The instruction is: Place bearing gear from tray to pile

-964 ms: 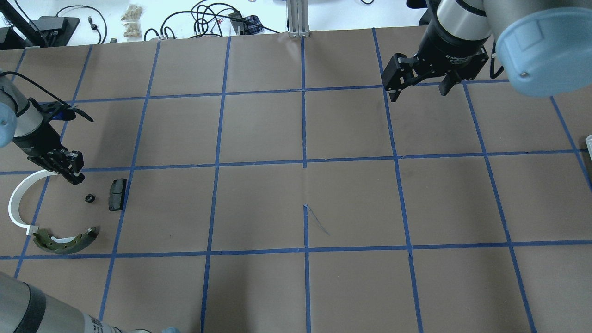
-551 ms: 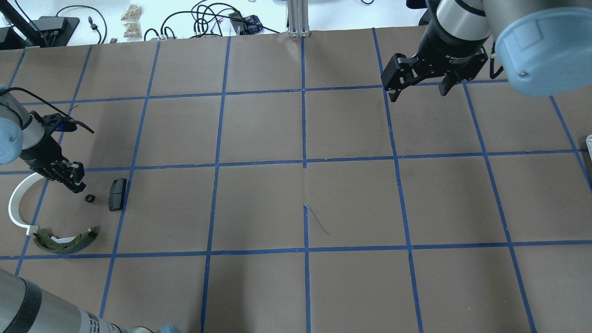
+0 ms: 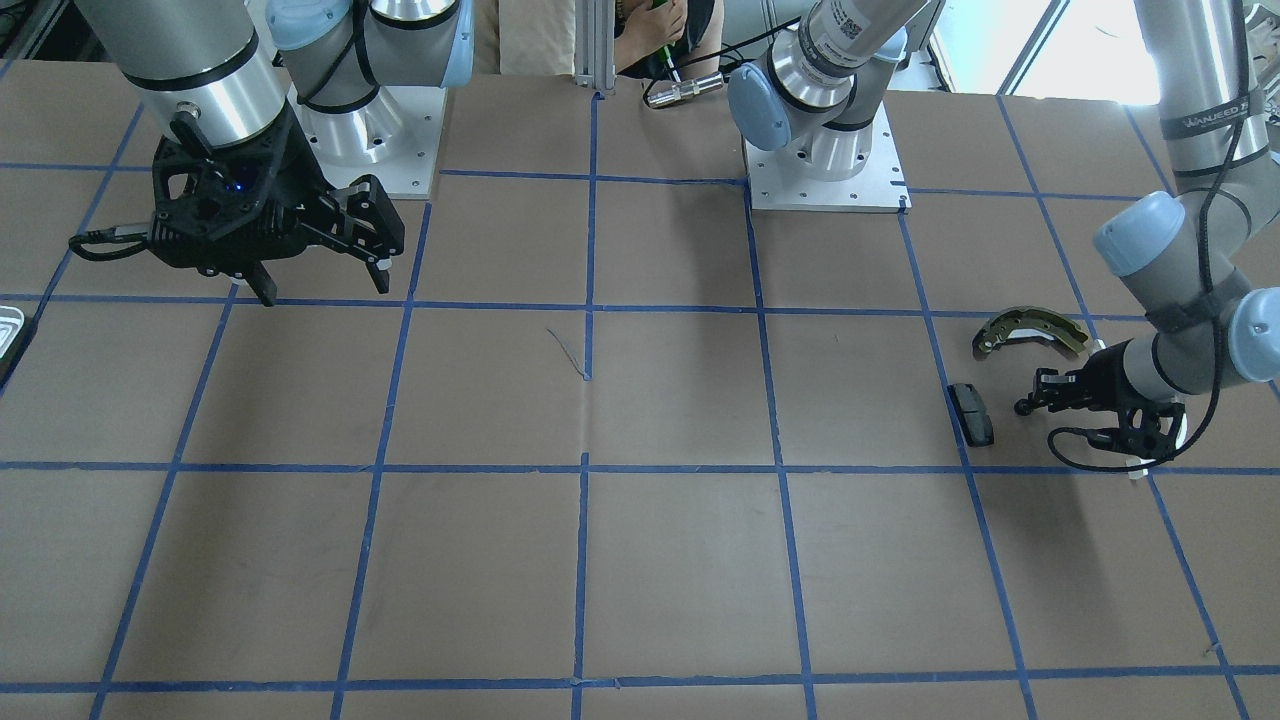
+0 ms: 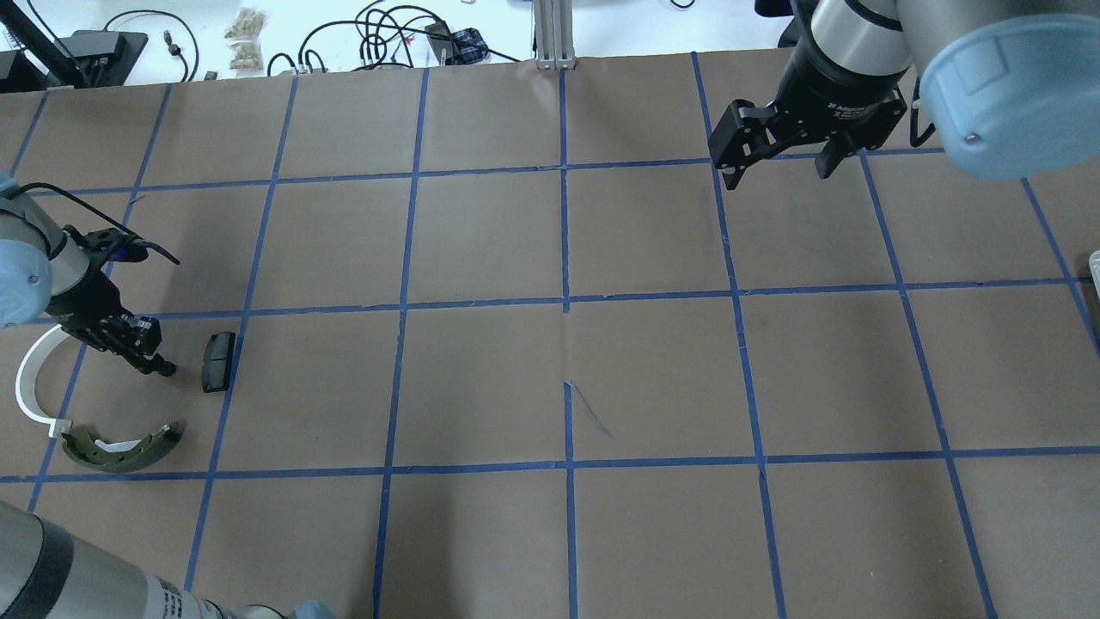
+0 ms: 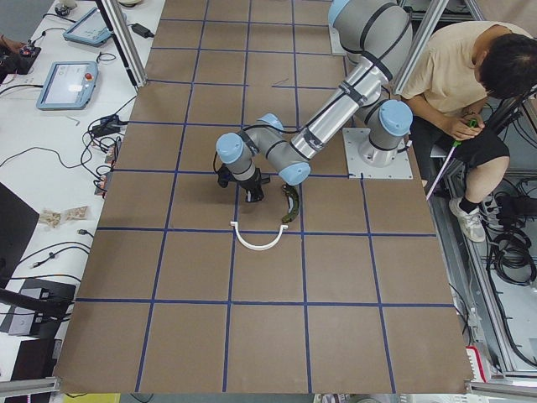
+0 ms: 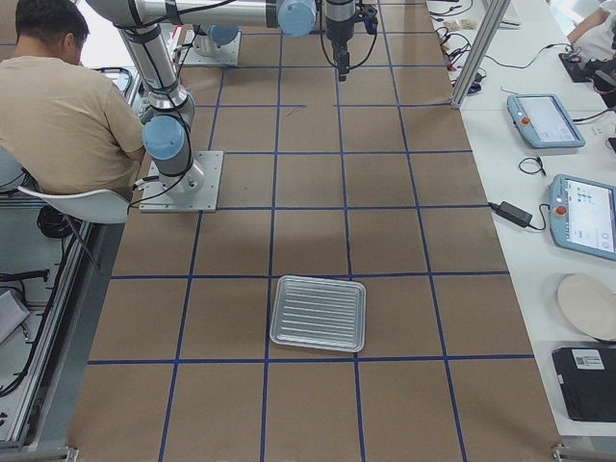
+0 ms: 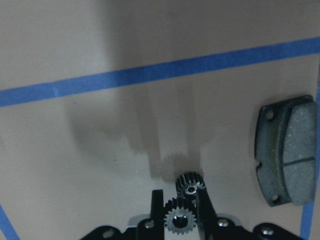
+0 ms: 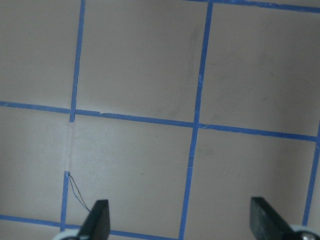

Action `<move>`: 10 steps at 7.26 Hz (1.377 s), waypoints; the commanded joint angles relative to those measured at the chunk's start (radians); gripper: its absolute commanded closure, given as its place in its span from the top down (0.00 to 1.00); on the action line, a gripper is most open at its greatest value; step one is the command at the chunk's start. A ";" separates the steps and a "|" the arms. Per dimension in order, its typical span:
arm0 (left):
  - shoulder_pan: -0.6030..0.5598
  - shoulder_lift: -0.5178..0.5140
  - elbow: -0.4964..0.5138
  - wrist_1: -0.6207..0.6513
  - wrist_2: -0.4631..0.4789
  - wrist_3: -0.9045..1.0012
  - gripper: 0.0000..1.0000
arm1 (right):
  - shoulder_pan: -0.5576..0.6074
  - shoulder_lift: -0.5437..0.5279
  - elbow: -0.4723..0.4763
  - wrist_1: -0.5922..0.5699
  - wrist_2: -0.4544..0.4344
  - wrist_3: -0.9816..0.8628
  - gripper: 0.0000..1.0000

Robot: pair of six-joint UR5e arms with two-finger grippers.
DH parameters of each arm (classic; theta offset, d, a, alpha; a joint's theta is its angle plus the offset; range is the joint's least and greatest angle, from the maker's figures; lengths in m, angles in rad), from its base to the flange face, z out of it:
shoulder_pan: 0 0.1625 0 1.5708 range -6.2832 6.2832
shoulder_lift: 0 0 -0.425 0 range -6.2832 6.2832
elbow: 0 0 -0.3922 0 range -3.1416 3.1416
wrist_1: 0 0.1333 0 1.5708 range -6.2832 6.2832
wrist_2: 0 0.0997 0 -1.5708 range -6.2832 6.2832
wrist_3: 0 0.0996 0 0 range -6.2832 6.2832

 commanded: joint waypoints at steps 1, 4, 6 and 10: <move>0.012 -0.009 -0.002 0.025 0.007 -0.001 0.00 | 0.000 0.000 0.000 0.000 0.000 0.000 1.00; 0.012 -0.011 -0.004 0.025 0.005 -0.002 0.25 | -0.001 0.000 0.000 0.000 0.000 0.000 1.00; 0.012 -0.004 -0.001 0.005 0.010 -0.004 1.00 | -0.001 0.000 0.000 0.000 0.000 0.000 1.00; -0.018 0.041 0.118 -0.143 -0.001 -0.015 1.00 | -0.001 0.000 0.000 0.000 0.000 0.000 1.00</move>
